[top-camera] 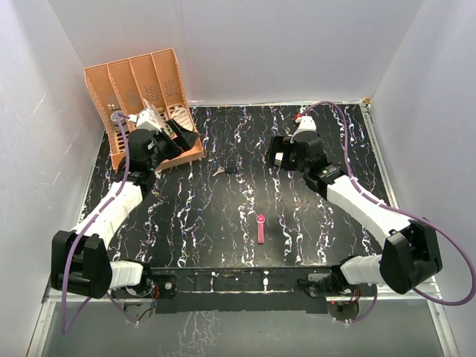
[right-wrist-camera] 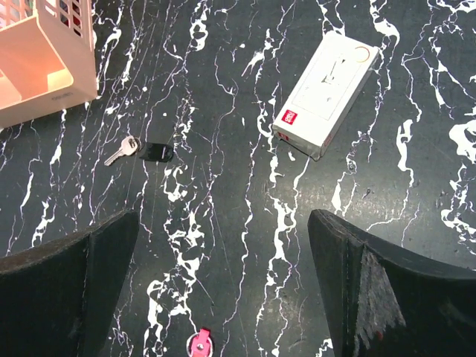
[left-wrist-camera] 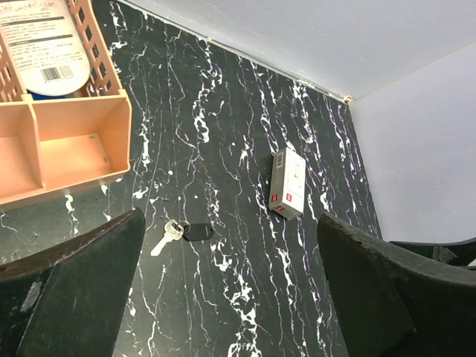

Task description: Put the keys on the keyring

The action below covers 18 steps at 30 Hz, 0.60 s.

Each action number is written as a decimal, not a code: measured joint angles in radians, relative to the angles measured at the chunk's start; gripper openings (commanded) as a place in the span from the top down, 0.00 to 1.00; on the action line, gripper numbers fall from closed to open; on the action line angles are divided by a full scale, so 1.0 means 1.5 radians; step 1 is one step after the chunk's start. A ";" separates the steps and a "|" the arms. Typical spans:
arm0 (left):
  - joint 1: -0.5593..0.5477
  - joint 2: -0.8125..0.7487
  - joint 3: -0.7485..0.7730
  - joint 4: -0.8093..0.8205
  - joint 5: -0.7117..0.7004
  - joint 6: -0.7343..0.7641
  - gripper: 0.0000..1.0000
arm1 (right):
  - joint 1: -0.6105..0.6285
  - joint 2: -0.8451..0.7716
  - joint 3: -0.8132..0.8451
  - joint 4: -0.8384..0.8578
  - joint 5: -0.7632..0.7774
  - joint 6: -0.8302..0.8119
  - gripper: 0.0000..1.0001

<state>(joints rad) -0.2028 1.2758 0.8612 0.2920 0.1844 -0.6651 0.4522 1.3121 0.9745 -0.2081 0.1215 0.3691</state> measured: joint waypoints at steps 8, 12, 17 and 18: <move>-0.003 0.004 -0.001 0.040 0.052 0.004 0.01 | 0.000 -0.009 -0.015 0.013 -0.027 0.000 0.02; -0.003 0.011 -0.013 0.089 0.093 -0.016 0.01 | 0.003 -0.030 -0.015 -0.009 -0.048 -0.003 0.02; -0.009 0.063 0.011 0.080 0.121 -0.020 0.01 | 0.020 -0.066 -0.019 -0.036 -0.067 -0.003 0.02; -0.012 0.068 0.014 0.071 0.117 -0.016 0.01 | 0.027 -0.074 -0.026 -0.038 -0.068 -0.002 0.02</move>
<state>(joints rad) -0.2207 1.3785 0.8825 0.3992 0.3603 -0.6895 0.4931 1.2011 0.9356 -0.2646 0.0189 0.3656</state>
